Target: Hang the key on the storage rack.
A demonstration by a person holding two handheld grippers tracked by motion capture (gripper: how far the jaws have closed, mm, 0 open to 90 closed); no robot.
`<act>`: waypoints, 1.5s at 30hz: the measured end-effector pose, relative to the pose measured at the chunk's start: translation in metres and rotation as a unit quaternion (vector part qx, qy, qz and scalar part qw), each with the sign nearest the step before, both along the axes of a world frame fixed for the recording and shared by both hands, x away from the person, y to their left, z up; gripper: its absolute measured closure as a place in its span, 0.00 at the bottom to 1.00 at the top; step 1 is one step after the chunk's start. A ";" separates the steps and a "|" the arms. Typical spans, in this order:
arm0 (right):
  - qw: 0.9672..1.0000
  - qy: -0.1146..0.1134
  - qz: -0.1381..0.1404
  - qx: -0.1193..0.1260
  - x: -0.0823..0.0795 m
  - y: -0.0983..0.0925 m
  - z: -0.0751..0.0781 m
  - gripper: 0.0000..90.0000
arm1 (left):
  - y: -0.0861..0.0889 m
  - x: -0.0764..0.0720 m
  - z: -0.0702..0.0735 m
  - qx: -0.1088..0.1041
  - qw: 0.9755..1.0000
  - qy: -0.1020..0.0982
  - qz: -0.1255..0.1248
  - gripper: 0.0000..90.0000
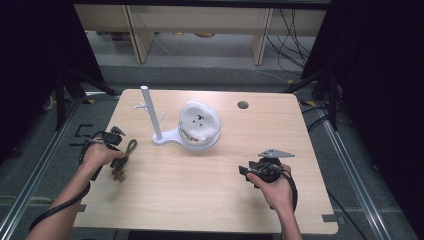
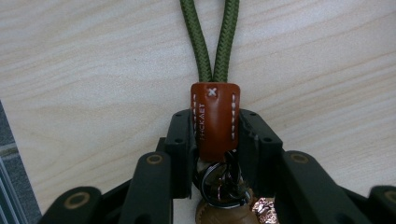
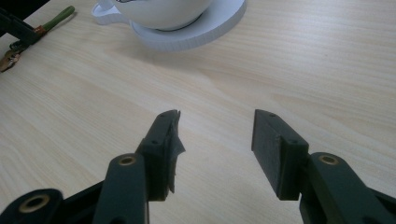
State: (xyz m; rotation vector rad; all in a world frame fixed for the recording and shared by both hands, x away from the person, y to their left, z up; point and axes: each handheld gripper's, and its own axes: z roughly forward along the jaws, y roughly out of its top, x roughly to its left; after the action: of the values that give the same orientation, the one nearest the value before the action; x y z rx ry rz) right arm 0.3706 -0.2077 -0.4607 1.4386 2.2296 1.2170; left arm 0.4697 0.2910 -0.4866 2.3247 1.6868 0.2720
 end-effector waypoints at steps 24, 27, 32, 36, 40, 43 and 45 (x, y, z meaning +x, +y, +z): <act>1.000 -0.006 -0.001 -0.001 -0.001 -0.002 0.000 0.58 | 0.004 -0.011 0.002 -0.016 0.999 -0.045 -0.018 0.85; 1.000 -0.003 -0.005 -0.006 -0.002 -0.002 -0.001 0.58 | 0.003 -0.010 0.000 -0.030 0.999 -0.029 0.000 0.84; 1.000 -0.008 -0.004 -0.009 -0.003 -0.002 0.000 0.57 | 0.001 -0.007 0.000 -0.018 1.000 -0.021 -0.006 0.82; 1.000 -0.007 -0.002 -0.006 -0.003 -0.002 0.000 0.57 | 0.000 -0.008 0.000 -0.012 1.000 -0.025 -0.005 0.82; 1.000 0.006 -0.006 0.005 -0.004 -0.001 0.000 0.57 | -0.001 -0.012 0.000 0.000 0.999 -0.034 -0.024 0.85; 1.000 -0.003 -0.003 -0.001 -0.002 -0.003 -0.001 0.57 | 0.007 -0.015 0.000 -0.023 0.998 -0.051 -0.013 0.87; 1.000 -0.003 -0.002 0.000 -0.002 -0.004 -0.002 0.57 | 0.012 -0.017 0.001 -0.029 0.998 -0.060 -0.017 0.89</act>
State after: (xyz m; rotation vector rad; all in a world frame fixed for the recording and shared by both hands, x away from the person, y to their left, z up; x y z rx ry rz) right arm 0.3684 -0.2113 -0.4623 1.4379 2.2206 1.2192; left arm 0.4529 0.3025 -0.4859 2.2450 1.5767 0.3434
